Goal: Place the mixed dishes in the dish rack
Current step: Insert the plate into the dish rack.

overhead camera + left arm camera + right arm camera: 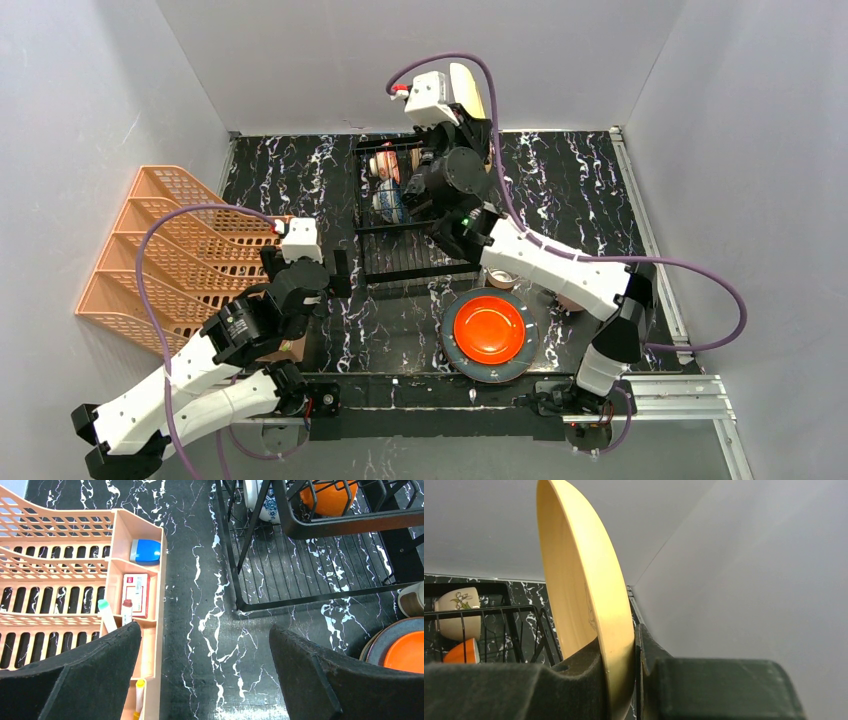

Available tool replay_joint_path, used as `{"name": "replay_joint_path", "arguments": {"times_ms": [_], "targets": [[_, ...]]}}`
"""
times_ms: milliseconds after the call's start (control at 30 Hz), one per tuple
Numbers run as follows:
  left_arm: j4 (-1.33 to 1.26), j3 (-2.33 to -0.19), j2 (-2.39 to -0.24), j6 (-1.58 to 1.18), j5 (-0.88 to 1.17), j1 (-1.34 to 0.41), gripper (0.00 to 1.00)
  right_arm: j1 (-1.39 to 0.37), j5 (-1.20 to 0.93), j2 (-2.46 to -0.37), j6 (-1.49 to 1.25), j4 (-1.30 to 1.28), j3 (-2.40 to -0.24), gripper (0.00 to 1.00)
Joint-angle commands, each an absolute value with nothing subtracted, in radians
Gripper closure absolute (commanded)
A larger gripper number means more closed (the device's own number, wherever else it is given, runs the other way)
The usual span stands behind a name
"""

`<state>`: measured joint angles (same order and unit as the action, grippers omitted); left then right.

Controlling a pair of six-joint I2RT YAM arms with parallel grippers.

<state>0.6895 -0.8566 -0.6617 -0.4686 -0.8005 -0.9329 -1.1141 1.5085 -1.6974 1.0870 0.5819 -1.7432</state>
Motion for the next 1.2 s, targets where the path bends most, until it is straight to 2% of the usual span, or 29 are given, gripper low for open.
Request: {"name": "replay_joint_path", "arguments": {"times_ms": [0,167,233,267,700,1167], "targets": [[0.693,-0.854,-0.666,-0.470,-0.817,-0.936,0.02,-1.130,1.573,-1.718,1.317,0.952,-1.735,0.99],[0.692,-0.854,-0.669,-0.466,-0.811,-0.936,0.02,-1.130,1.629,-1.818,1.765,1.461,-1.766,0.99],[0.693,-0.854,-0.668,-0.466,-0.810,-0.936,0.02,-1.129,1.682,-1.903,2.090,1.773,-1.882,0.99],[0.691,-0.853,-0.667,-0.466,-0.809,-0.936,0.02,-1.130,1.688,-1.937,2.167,1.810,-1.927,0.99],[0.687,-0.852,-0.676,-0.465,-0.804,-0.936,0.02,-1.169,1.694,-1.891,2.149,1.791,-1.955,0.99],[0.689,-0.853,-0.666,-0.465,-0.801,-0.936,0.02,-1.223,1.694,-1.990,2.087,1.793,-2.026,0.99]]}}
